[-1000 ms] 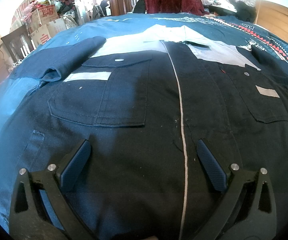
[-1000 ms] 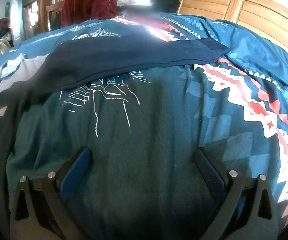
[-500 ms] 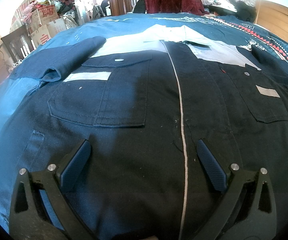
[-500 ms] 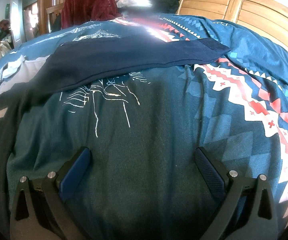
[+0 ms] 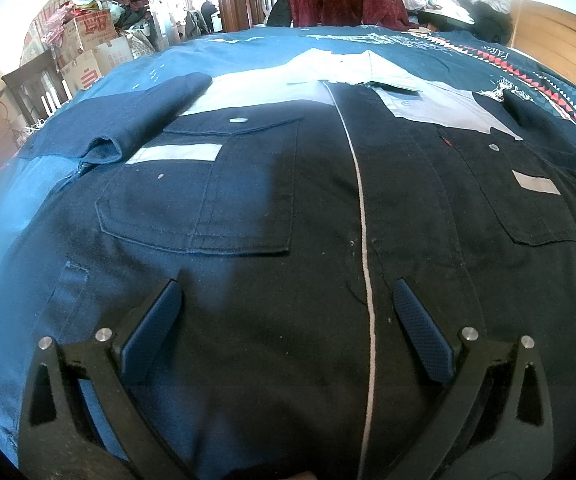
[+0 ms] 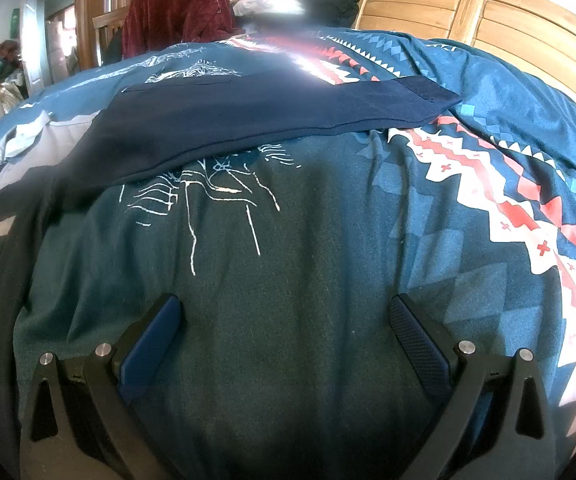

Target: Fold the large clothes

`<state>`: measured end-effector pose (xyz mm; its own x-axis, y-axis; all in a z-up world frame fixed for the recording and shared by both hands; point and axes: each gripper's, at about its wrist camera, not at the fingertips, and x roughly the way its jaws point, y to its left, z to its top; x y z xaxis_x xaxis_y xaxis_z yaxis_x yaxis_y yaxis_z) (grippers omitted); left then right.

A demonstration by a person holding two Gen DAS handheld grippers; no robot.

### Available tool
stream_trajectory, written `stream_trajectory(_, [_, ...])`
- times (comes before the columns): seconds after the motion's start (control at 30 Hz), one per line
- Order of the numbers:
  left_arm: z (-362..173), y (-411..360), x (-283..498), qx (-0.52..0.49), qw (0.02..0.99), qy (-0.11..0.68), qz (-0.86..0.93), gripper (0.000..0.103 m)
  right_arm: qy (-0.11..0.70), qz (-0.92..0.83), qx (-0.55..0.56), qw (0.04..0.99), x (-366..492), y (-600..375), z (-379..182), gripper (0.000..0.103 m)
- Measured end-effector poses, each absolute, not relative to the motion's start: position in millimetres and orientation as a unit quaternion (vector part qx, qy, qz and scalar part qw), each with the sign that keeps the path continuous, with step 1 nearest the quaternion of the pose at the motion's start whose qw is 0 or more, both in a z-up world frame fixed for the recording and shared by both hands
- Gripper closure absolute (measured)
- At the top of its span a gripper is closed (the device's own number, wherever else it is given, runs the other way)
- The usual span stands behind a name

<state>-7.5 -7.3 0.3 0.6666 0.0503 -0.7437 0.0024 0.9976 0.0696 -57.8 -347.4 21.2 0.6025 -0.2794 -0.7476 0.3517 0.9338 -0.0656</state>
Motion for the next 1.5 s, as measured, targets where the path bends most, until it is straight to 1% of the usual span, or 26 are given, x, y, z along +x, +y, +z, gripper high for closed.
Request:
stream_trajectory(0.37, [1, -8, -8, 0.033, 0.912, 0.408, 0.014, 0.0, 0.412, -0.178, 0.041, 0.893, -56, -347, 23, 0.0])
stream_trajectory(0.47, [1, -6, -8, 0.034, 0.912, 0.408, 0.015, 0.0, 0.428, -0.173, 0.044, 0.886, -52, -348, 30, 0.0])
stream_trajectory(0.53, [1, -6, -8, 0.033, 0.912, 0.408, 0.014, 0.0, 0.443, -0.152, 0.06, 0.882, -49, -352, 45, 0.002])
stream_trajectory(0.57, [1, -7, -8, 0.033, 0.912, 0.408, 0.014, 0.0, 0.441, -0.141, 0.074, 0.883, -49, -356, 56, 0.004])
stream_trajectory(0.63, [2, -5, -8, 0.033, 0.912, 0.408, 0.014, 0.0, 0.422, -0.124, 0.116, 0.89, -44, -370, 86, 0.004])
stream_trajectory(0.73, [1, -6, -9, 0.033, 0.913, 0.407, 0.014, 0.0, 0.385, -0.105, 0.193, 0.896, -20, -425, 129, 0.0])
stream_trajectory(0.83, [1, -5, -9, 0.033, 0.912, 0.408, 0.014, 0.0, 0.376, -0.106, 0.239, 0.889, 11, -488, 143, 0.0])
stream_trajectory(0.9, [1, -6, -9, 0.033, 0.913, 0.407, 0.014, 0.0, 0.393, -0.119, 0.277, 0.869, 35, -545, 135, 0.002])
stream_trajectory(0.97, [1, -6, -9, 0.034, 0.913, 0.407, 0.014, 0.0, 0.404, -0.136, 0.317, 0.847, 50, -594, 122, 0.009])
stream_trajectory(1.03, [1, -6, -9, 0.034, 0.913, 0.407, 0.014, 0.0, 0.407, -0.16, 0.359, 0.825, 55, -637, 110, 0.011])
stream_trajectory(1.13, [1, -6, -9, 0.033, 0.913, 0.407, 0.014, 0.0, 0.408, -0.164, 0.369, 0.819, 64, -660, 101, 0.012])
stream_trajectory(1.23, [1, -6, -9, 0.034, 0.913, 0.407, 0.015, 0.0, 0.414, -0.149, 0.378, 0.815, 71, -666, 89, 0.02])
stream_trajectory(1.4, [1, -5, -9, 0.033, 0.913, 0.407, 0.014, 0.0, 0.418, -0.15, 0.379, 0.812, 78, -665, 73, 0.021])
stream_trajectory(1.5, [1, -6, -8, 0.034, 0.913, 0.407, 0.015, 0.0, 0.407, -0.138, 0.387, 0.816, 81, -668, 71, 0.022])
